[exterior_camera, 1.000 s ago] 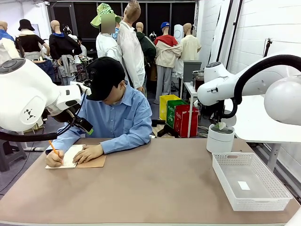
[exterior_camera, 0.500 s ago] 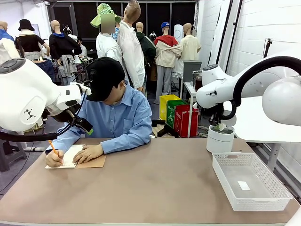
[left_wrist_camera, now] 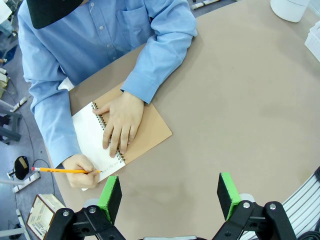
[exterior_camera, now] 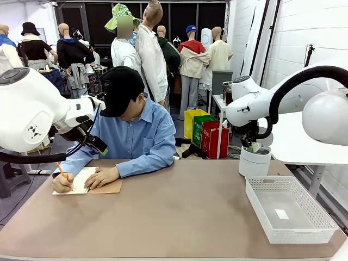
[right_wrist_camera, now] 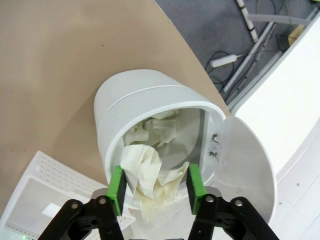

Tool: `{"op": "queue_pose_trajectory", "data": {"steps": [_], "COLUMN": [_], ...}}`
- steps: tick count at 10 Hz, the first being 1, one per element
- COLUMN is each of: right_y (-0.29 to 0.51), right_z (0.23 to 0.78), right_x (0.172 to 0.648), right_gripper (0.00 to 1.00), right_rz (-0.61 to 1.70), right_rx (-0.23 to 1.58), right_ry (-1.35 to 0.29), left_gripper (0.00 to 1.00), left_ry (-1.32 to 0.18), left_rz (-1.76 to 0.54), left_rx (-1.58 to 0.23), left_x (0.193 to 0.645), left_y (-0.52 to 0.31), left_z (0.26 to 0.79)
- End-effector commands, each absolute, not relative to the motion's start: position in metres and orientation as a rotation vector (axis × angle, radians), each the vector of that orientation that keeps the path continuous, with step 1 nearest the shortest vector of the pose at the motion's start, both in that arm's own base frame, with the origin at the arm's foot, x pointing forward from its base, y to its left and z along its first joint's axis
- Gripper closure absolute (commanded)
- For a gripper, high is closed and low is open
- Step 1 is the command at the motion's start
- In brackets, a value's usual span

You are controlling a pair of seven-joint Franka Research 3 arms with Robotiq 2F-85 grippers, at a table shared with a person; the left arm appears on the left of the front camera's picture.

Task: Sort the paper based on its condition.
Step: If a person hands you a paper, place it in the Organizing basket , and if it's crumpled, put it in the Trash can.

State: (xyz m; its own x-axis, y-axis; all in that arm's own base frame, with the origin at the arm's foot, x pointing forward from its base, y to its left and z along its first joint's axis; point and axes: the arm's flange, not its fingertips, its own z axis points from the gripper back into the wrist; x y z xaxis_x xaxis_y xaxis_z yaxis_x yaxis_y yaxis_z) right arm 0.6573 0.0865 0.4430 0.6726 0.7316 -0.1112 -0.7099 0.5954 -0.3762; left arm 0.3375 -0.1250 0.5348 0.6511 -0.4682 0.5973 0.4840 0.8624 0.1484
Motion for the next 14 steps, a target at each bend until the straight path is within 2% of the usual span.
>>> {"op": "queue_pose_trajectory", "data": {"steps": [1, 4, 8, 14], "right_y": [0.089, 0.092, 0.106, 0.116], "right_z": [0.446, 0.447, 0.457, 0.457], "right_x": [0.663, 0.660, 0.649, 0.645], "right_gripper": [0.00, 0.00, 0.00, 0.00], "right_rz": [0.815, 0.800, 0.835, 0.836], "right_rx": [-0.487, -0.509, -0.405, -0.420], "right_ry": [-0.053, -0.067, -0.033, -0.045], "left_gripper": [0.00, 0.00, 0.00, 0.00], "left_ry": [-0.665, -0.665, -0.665, -0.665], "left_rz": [-0.541, -0.541, -0.541, -0.541], "left_rx": [-0.025, -0.025, -0.025, -0.025], "left_x": [0.337, 0.337, 0.337, 0.337], "left_y": [-0.125, -0.125, -0.125, -0.125], "left_z": [0.534, 0.534, 0.534, 0.534]}}
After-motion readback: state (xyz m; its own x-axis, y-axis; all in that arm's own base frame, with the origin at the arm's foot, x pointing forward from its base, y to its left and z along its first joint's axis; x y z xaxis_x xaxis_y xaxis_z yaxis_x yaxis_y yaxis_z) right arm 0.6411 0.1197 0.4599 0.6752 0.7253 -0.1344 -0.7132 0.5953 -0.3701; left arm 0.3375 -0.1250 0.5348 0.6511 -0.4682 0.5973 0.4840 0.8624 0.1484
